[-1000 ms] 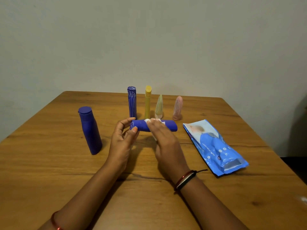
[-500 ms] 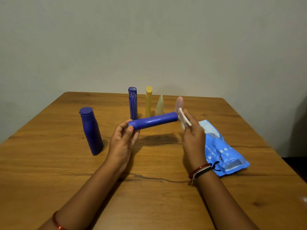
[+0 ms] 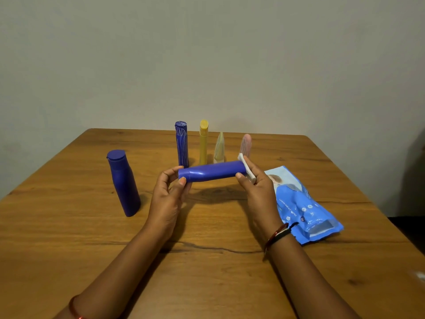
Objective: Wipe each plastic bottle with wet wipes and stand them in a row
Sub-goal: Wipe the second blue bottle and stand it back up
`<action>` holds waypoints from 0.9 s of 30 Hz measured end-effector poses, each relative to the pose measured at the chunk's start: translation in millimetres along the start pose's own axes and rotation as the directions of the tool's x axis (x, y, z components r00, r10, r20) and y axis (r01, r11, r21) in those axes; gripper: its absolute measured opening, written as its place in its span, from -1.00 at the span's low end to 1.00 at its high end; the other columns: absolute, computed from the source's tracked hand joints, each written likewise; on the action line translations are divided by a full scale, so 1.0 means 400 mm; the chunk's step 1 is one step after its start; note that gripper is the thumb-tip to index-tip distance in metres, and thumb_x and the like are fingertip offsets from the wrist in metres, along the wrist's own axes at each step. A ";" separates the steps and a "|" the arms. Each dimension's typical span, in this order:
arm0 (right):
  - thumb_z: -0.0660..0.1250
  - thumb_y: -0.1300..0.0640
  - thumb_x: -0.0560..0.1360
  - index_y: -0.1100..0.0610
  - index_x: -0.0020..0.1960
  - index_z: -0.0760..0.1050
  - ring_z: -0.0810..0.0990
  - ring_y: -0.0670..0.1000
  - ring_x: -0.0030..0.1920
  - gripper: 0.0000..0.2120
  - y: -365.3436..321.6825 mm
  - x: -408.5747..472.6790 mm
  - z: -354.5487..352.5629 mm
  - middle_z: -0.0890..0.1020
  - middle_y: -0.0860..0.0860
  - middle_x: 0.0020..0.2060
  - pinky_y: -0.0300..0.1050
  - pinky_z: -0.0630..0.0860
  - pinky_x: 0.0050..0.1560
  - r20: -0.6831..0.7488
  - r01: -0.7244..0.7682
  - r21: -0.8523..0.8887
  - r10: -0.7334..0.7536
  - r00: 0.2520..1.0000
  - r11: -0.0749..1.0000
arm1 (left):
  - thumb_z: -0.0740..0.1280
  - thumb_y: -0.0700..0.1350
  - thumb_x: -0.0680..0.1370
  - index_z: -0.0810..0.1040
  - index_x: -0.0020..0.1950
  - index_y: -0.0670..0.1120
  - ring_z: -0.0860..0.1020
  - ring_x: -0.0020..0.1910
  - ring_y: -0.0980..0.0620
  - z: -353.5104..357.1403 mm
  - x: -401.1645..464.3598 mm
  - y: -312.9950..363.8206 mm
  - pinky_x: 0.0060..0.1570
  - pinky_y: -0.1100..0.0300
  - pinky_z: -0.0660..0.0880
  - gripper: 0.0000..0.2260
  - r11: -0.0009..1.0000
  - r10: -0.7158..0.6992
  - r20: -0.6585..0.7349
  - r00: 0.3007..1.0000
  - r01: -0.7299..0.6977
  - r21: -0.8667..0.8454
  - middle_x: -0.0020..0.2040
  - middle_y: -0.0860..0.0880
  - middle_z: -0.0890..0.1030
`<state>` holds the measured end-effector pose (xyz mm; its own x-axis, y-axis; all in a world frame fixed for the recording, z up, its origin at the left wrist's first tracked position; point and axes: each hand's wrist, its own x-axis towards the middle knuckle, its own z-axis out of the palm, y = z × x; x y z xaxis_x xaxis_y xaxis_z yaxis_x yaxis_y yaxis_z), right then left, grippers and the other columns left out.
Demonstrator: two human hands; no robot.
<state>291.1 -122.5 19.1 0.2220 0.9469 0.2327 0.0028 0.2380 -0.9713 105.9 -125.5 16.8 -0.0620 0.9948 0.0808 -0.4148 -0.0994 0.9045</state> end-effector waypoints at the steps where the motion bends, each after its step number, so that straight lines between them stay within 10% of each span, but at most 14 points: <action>1: 0.28 0.27 0.53 -0.01 0.36 0.40 0.45 -0.25 0.17 -0.56 0.002 0.001 -0.001 0.51 -0.06 0.23 -0.47 0.44 0.04 -0.015 0.003 -0.019 -0.003 1.000 1.000 | 0.22 -0.29 0.57 0.48 0.17 0.01 0.56 0.21 0.02 0.000 -0.003 0.000 0.18 0.16 0.53 -0.74 0.998 0.033 0.007 0.999 -0.033 0.049 0.23 -0.05 0.54; 12: 0.36 0.27 0.48 0.09 0.20 0.56 0.61 -0.07 -0.05 -0.70 0.020 0.002 0.008 0.64 -0.05 -0.02 -0.35 0.51 -0.30 -0.126 -0.156 -0.054 0.148 0.981 0.986 | 0.33 -0.28 0.53 0.44 0.19 0.03 0.52 0.08 0.18 -0.002 -0.013 -0.001 0.05 0.41 0.45 -0.69 0.693 0.511 0.021 0.859 -0.426 0.581 0.11 0.04 0.46; 19: 0.34 0.27 0.50 -0.05 0.03 0.60 0.65 0.05 -0.03 -0.75 -0.003 0.000 0.004 0.66 0.00 -0.01 0.08 0.63 -0.07 -0.078 -0.240 0.158 0.254 0.964 0.958 | 0.37 -0.21 0.51 0.34 0.27 0.04 0.53 0.18 0.03 0.011 -0.017 0.035 0.25 0.10 0.46 -0.60 0.720 0.586 0.008 0.811 -0.524 0.455 0.16 -0.07 0.51; 27: 0.23 0.32 0.52 -0.09 0.12 0.50 0.53 -0.05 0.13 -0.65 -0.063 0.016 0.035 0.57 -0.01 0.15 -0.29 0.50 -0.07 0.061 0.051 -0.173 -0.040 0.997 0.984 | 0.39 0.01 0.41 0.23 0.31 0.13 0.51 0.25 0.19 0.045 -0.014 0.047 0.35 0.14 0.37 -0.46 0.737 0.505 0.125 0.854 -0.502 0.452 0.23 0.02 0.55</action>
<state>278.7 -119.5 45.6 0.1618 0.9479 0.2745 0.1831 0.2445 -0.9522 114.6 -132.4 40.9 -0.1484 0.8024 0.5780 0.1359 -0.5624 0.8156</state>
